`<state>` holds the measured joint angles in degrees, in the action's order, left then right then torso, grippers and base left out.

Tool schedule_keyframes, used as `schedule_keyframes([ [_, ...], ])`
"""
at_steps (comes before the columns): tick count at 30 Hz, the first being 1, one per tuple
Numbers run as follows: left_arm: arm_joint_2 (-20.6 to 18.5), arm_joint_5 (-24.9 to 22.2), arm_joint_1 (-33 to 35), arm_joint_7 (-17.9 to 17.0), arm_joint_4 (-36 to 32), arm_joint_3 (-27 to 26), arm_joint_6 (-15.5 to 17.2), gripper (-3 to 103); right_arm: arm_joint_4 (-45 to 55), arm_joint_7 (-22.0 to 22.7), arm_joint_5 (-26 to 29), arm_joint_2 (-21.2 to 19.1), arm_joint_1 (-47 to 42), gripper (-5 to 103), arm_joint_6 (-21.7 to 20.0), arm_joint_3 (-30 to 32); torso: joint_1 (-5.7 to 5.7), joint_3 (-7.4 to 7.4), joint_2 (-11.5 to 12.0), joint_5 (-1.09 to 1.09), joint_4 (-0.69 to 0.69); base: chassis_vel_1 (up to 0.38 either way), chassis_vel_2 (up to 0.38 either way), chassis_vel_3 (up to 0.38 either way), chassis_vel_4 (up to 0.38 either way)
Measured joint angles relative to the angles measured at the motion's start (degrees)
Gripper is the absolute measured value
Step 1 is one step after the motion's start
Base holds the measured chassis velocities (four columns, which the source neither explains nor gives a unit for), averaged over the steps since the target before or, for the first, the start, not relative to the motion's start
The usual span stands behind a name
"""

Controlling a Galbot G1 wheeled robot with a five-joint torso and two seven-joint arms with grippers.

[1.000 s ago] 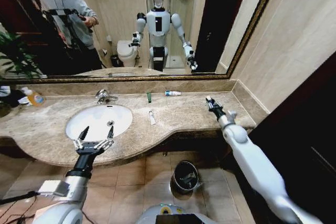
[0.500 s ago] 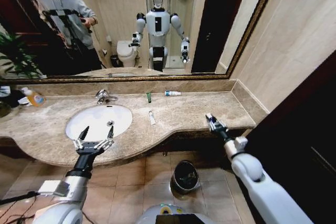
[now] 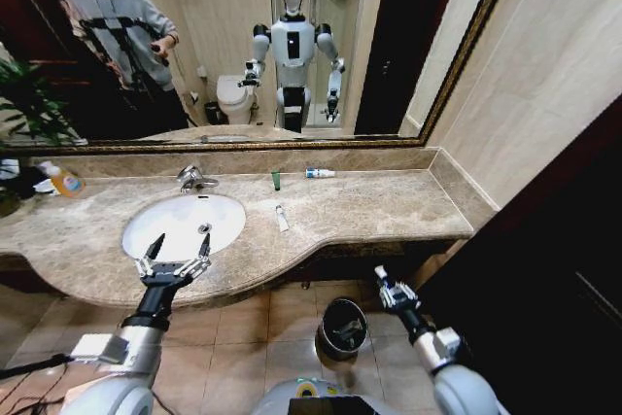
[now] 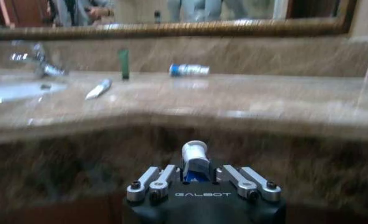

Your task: Pick up the trash from the sink and place it in the trash bin.

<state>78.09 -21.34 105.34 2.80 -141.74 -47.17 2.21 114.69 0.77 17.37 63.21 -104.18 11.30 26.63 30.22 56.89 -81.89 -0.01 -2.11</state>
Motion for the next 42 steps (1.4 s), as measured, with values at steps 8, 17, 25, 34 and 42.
schedule_keyframes([
  [8,0.0,0.0,0.0,0.0,0.0,0.0,0.0,100,-9.1,-1.9,-5.9,3.2,3.5,25,0.4,-4.6,0.00,0.00,0.0,0.01,0.00,0.000,0.000,0.000,0.000],
  [17,0.0,0.0,0.0,0.0,0.0,0.0,0.0,100,-24.1,-3.4,-8.9,4.5,13.8,25,-1.7,-9.5,0.01,0.01,0.0,0.01,-0.01,0.000,0.000,0.000,0.000],
  [25,0.0,0.0,0.0,0.0,0.0,0.0,0.0,100,-38.2,-4.8,-13.2,6.8,23.7,25,-5.4,-13.5,0.01,0.01,0.0,0.01,-0.01,0.000,0.000,0.000,0.000],
  [34,0.0,0.0,0.0,0.0,0.0,0.0,0.0,100,-58.1,-6.4,-24.1,12.7,33.8,25,-1.2,-13.0,0.01,0.01,0.0,0.01,0.00,0.000,0.000,0.000,0.000],
  [42,0.0,0.0,0.0,0.0,0.0,0.0,0.0,100,-71.8,-7.1,-30.4,16.0,39.9,25,2.7,-10.8,0.01,0.01,0.0,-0.01,0.00,0.000,0.000,0.000,0.000],
])
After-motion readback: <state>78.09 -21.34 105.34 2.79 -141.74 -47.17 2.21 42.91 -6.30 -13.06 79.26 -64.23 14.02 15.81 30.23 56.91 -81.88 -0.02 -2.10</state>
